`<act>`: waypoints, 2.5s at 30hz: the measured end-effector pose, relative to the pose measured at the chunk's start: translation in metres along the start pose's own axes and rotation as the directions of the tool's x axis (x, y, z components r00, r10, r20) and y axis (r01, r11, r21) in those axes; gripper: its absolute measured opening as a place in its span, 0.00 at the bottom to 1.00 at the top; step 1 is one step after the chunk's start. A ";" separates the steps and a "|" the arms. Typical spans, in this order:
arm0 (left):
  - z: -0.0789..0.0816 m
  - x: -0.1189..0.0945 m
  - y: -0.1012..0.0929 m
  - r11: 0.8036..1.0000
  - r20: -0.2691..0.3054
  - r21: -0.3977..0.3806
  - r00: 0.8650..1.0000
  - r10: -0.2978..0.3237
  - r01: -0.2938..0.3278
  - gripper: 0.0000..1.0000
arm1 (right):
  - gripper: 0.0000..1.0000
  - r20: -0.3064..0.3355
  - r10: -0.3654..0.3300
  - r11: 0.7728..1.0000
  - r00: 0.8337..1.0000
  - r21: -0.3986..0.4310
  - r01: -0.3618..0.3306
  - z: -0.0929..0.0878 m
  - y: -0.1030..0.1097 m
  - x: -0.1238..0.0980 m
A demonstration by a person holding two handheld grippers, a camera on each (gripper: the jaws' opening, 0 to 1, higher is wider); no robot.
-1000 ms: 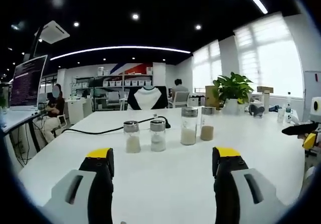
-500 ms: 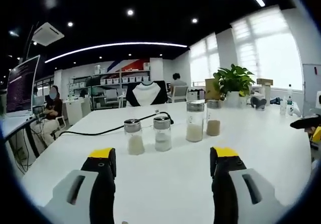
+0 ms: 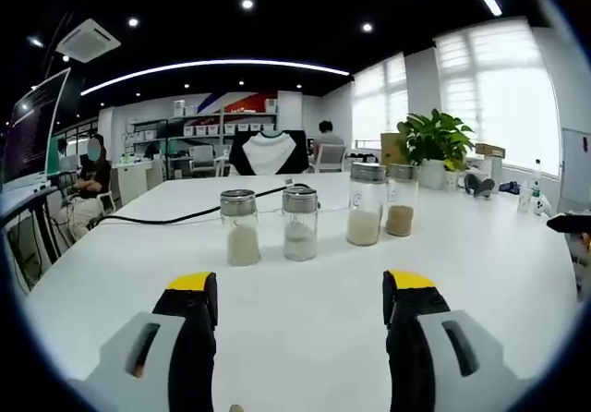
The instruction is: Rotate the seasoning bottle until the label or dispensing opening points toward the visible target arrow and the bottle remains upright within the marked orientation range
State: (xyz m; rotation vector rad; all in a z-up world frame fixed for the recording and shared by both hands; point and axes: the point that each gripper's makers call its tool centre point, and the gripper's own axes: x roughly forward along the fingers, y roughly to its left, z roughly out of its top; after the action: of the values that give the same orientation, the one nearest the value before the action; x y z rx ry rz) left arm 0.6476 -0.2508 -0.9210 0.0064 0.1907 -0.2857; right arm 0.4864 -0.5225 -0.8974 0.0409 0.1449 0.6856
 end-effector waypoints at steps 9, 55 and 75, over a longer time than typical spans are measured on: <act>0.004 0.011 0.012 1.000 0.003 -0.007 1.000 -0.007 0.007 0.70 | 0.78 -0.001 -0.025 0.999 1.000 -0.026 0.025 0.002 -0.002 0.001; 0.080 0.088 0.073 0.992 0.110 -0.032 0.987 0.121 -0.118 0.65 | 0.77 -0.024 -0.123 0.992 0.992 -0.043 0.122 0.000 -0.015 -0.009; 0.061 0.110 0.081 0.993 0.062 0.079 0.994 0.088 -0.093 0.54 | 0.77 -0.023 -0.090 0.995 0.996 -0.034 0.089 0.005 -0.011 0.011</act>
State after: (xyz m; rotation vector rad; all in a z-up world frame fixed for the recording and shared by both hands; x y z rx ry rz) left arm 0.7854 -0.2059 -0.8834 0.0872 0.1197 -0.2027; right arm 0.5022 -0.5238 -0.8942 -0.0057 0.1582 0.5986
